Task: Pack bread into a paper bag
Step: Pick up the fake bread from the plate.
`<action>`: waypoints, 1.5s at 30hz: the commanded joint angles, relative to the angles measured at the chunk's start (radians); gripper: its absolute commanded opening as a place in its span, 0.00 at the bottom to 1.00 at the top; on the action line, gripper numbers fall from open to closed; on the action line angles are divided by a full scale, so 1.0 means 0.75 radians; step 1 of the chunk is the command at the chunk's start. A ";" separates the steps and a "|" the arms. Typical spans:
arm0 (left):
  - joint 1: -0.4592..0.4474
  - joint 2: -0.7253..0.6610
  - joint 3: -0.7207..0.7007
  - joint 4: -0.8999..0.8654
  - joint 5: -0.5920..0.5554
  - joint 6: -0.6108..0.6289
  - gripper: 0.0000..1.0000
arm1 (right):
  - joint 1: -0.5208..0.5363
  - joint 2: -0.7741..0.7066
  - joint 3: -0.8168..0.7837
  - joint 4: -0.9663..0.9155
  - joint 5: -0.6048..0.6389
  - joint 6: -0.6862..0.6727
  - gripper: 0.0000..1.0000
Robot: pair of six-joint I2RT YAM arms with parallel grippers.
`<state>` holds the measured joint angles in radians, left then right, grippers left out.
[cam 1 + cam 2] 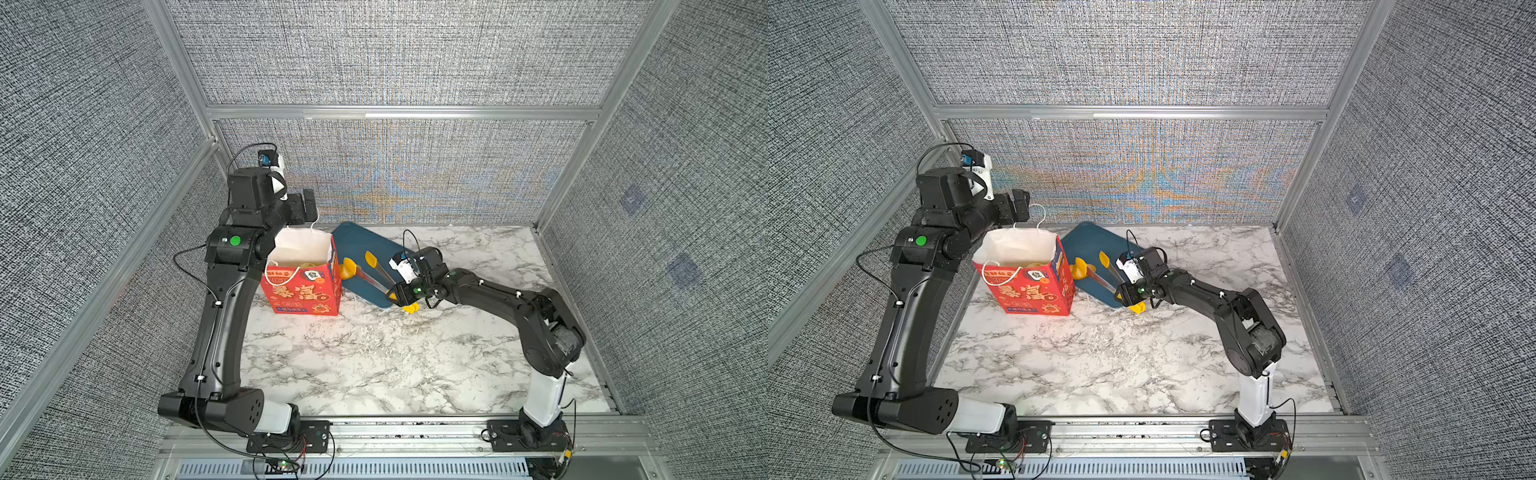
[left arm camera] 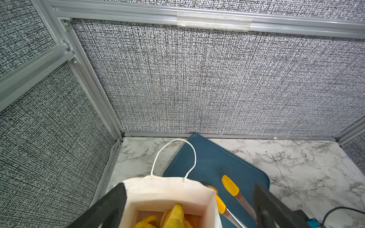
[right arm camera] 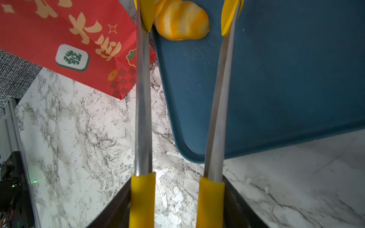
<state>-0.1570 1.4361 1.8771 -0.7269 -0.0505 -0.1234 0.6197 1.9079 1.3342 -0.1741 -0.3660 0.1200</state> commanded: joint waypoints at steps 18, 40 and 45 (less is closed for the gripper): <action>0.000 -0.004 0.010 0.006 -0.020 0.029 1.00 | -0.006 0.241 0.138 0.046 -0.089 -0.059 0.64; 0.001 -0.005 0.005 0.011 -0.014 0.026 1.00 | -0.085 0.034 -0.071 0.067 -0.007 -0.015 0.18; 0.001 0.000 0.006 0.018 -0.004 0.018 1.00 | -0.102 -0.076 -0.123 0.079 0.011 0.002 0.15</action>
<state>-0.1574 1.4338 1.8771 -0.7273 -0.0597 -0.1085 0.5430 1.8866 1.2465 -0.1543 -0.3634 0.1131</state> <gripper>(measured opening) 0.998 0.380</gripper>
